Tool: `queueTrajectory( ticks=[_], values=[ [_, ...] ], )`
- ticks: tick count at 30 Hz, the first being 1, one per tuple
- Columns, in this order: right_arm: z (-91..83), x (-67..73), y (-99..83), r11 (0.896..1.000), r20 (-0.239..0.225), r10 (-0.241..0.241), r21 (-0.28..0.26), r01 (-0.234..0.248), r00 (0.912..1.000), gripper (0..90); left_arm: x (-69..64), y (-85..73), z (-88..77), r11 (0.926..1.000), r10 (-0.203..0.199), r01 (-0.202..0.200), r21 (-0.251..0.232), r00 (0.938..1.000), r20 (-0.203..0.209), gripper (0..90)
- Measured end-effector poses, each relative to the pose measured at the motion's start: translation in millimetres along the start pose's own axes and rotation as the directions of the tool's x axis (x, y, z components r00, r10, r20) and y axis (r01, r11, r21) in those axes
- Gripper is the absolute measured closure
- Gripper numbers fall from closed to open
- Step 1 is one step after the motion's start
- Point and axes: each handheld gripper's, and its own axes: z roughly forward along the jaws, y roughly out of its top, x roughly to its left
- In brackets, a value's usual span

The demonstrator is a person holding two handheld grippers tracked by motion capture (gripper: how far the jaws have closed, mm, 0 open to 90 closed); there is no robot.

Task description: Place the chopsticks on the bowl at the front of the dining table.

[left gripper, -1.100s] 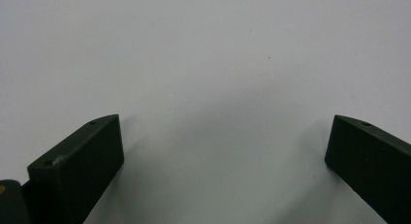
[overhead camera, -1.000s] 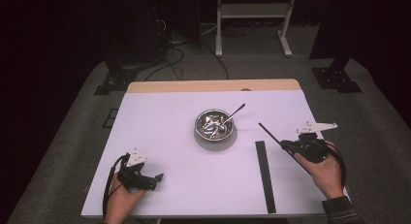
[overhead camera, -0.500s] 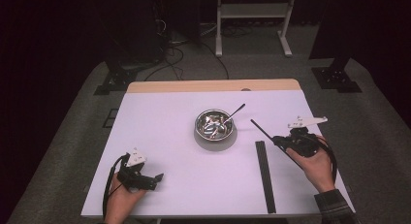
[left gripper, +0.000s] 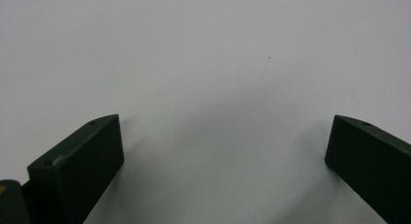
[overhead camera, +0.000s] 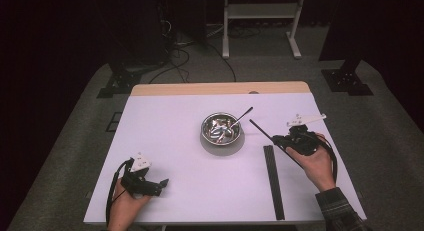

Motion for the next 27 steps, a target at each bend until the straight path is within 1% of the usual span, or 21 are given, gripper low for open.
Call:
queueTrajectory(
  ticks=[13,27],
  values=[
    [11.5,5.5,18.8,1.000,-0.022,-0.015,-0.015,0.015,0.9996,85.4,-0.1,0.0,0.1,1.0000,-0.002,0.002,-0.002,1.0000,0.001,0.0],
    [26.6,9.7,33.6,1.000,-0.041,-0.020,-0.014,0.019,0.9989,85.4,0.0,0.0,0.0,1.0000,0.000,0.000,0.000,1.0000,0.000,0.0]
  ],
)
